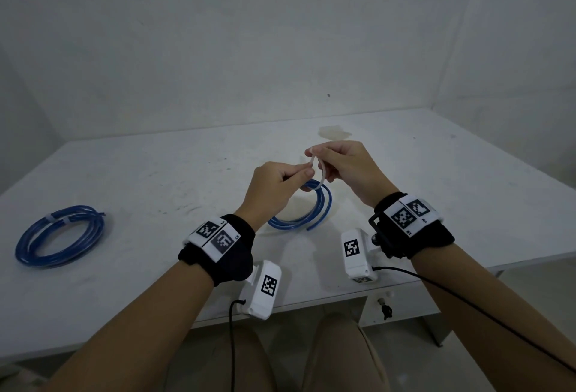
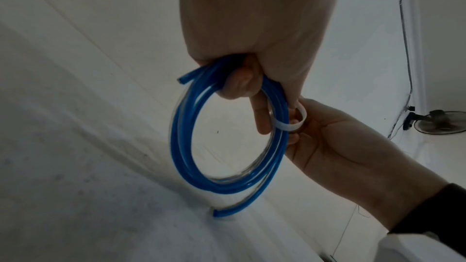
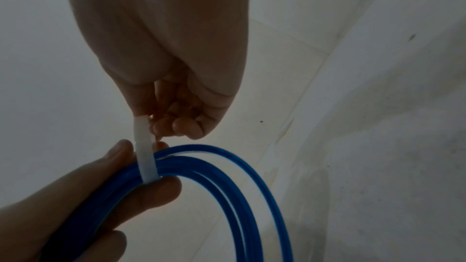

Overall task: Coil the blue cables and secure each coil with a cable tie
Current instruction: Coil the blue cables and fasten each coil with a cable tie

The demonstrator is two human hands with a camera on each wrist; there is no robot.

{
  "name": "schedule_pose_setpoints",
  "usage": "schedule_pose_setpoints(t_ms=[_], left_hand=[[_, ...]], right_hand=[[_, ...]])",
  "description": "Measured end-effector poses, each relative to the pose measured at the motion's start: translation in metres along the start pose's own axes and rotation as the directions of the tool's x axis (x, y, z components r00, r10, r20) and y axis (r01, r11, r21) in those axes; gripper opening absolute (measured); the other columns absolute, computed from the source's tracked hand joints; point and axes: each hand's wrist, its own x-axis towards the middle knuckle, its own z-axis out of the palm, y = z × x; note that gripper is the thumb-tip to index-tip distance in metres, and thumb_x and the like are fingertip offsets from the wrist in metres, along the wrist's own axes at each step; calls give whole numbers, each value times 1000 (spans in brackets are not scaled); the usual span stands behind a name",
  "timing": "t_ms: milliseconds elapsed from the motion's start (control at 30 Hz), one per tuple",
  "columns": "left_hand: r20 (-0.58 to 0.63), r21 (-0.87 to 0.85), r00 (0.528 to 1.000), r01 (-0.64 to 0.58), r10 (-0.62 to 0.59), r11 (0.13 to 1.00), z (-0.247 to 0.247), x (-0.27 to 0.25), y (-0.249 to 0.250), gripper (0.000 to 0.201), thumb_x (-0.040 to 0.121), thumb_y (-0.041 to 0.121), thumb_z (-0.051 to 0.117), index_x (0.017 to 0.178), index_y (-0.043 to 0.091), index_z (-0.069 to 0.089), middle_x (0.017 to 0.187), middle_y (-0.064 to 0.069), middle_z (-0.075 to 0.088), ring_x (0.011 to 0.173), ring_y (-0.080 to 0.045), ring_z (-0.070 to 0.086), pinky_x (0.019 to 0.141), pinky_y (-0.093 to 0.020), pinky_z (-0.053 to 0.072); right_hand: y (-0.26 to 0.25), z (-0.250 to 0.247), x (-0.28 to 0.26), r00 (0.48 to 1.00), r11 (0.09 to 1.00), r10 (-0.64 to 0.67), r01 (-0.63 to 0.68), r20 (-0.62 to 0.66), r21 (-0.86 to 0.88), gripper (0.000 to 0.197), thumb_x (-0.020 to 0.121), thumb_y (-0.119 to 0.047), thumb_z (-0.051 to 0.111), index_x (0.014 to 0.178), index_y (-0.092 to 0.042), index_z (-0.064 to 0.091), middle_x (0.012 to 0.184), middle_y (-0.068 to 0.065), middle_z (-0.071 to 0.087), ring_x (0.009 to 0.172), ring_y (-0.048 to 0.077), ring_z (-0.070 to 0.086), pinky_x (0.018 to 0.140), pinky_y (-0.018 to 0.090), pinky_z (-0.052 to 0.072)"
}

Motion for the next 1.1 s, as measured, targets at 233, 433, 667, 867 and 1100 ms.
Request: schedule_pose_setpoints(t_ms=[233, 433, 667, 867, 1100], left_hand=[[-42, -50, 999, 6, -8, 999, 0, 2, 1, 22, 91, 28, 66, 102, 13, 77, 92, -2, 77, 87, -8, 72, 85, -27, 54], [-104, -119, 994, 18, -30, 993, 8, -3, 0, 23, 92, 28, 64, 101, 11, 77, 85, -2, 76, 60, 5, 63, 61, -13, 44], [-98, -195, 995, 14, -33, 981, 3, -4, -5, 23, 88, 24, 69, 103, 9, 76, 92, -5, 77, 87, -15, 74, 90, -35, 56], [-94, -218, 995, 24, -45, 976, -3, -1, -4, 13, 83, 15, 74, 90, 5, 78, 83, -9, 77, 81, -22, 74, 86, -37, 57], [-152, -269, 985, 34, -78, 962, 2, -3, 3, 5, 78, 7, 76, 79, 2, 76, 73, -14, 75, 69, -22, 72, 75, -29, 58]], right_hand=[[2, -6, -2, 999, 1000, 13, -12, 42, -28, 22, 93, -15, 61, 105, -1, 72, 60, -1, 56, 53, 7, 48, 56, 19, 43], [11, -1, -5, 999, 998, -23, 25, -38, 49, 11, 84, -3, 68, 94, 1, 72, 87, 4, 71, 63, 4, 58, 60, 18, 45], [12, 1, -3, 998, 981, 65, -67, 18, 182, 7, 83, 1, 67, 86, -1, 73, 70, 9, 70, 59, 15, 61, 63, 24, 54], [10, 4, -3, 992, 969, 95, -110, 79, 219, 8, 86, 0, 63, 86, 2, 71, 66, 7, 70, 57, 14, 64, 61, 23, 55], [11, 8, -5, 994, 968, 80, -96, 80, 230, 11, 88, 2, 59, 82, -1, 68, 68, 6, 66, 54, 10, 58, 56, 19, 49]])
